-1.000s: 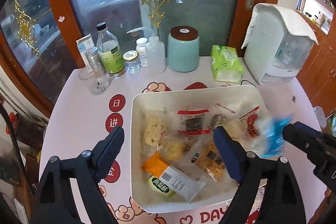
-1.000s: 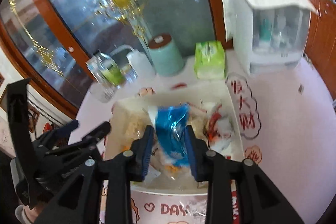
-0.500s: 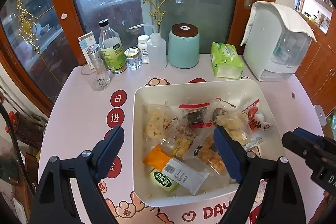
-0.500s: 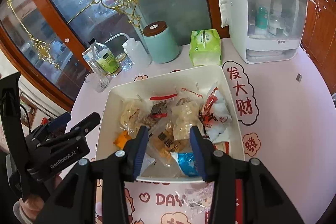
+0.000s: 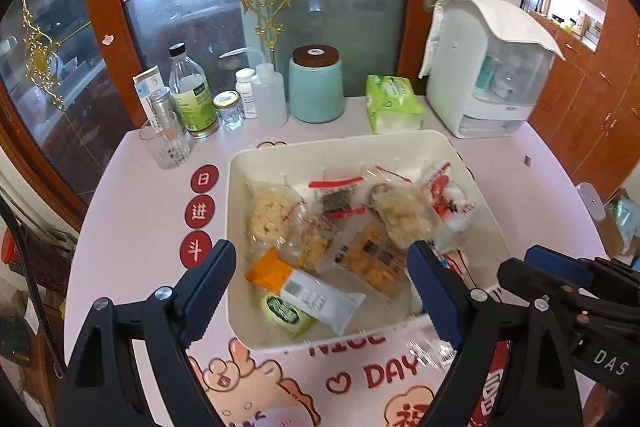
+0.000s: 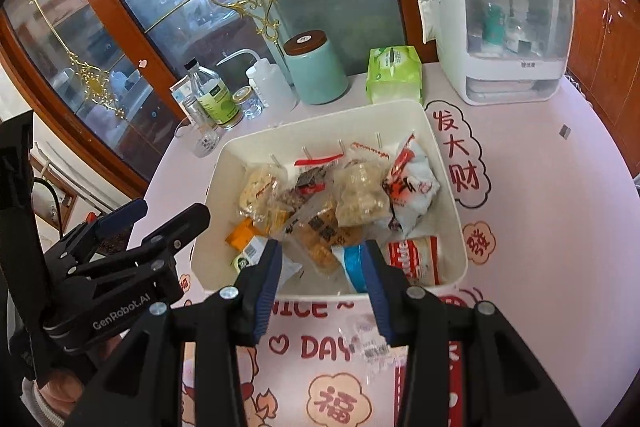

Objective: Organize snacks
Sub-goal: 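Move right gripper to the last clear printed snack bag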

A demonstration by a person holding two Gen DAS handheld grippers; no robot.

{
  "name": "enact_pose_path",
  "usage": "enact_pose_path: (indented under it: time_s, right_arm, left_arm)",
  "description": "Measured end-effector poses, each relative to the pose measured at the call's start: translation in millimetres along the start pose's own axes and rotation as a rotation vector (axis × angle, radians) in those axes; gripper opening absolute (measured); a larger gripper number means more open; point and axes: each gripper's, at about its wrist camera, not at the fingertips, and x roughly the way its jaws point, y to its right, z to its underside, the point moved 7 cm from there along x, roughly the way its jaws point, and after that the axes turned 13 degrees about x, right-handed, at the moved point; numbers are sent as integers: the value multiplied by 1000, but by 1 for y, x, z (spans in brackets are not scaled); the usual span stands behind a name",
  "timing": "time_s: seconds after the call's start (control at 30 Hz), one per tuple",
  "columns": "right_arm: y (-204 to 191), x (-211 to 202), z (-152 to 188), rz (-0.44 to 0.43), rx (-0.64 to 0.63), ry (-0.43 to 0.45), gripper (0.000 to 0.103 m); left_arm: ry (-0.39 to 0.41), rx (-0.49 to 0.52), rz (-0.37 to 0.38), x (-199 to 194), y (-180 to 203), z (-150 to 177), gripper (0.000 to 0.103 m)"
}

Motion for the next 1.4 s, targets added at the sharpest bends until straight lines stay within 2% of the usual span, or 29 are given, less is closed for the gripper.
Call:
enact_pose_path:
  time_s: [0.23, 0.5, 0.73, 0.87, 1.0, 1.13, 1.23, 1.4]
  right_arm:
    - [15, -8, 33, -5, 20, -23, 42]
    - [47, -1, 64, 8, 87, -78, 42]
    - [88, 21, 76, 32, 241, -137, 42]
    - [107, 41, 87, 24, 365, -200, 42]
    - [119, 62, 98, 15, 470, -265, 42]
    - [127, 78, 96, 31, 544, -269, 42]
    - [131, 87, 90, 58, 587, -251, 46]
    - [128, 97, 85, 127, 570, -230, 67]
  left_arm:
    - [7, 15, 23, -14, 18, 29, 87]
    - [-19, -13, 52, -14, 29, 72, 87]
    - [-82, -51, 26, 10, 28, 111, 87]
    - [-122, -76, 28, 23, 28, 131, 87]
    - [-142, -85, 27, 30, 28, 141, 87]
    - [-145, -87, 22, 32, 27, 144, 87]
    - [-143, -93, 20, 33, 25, 144, 87]
    - [-150, -104, 23, 36, 23, 146, 87]
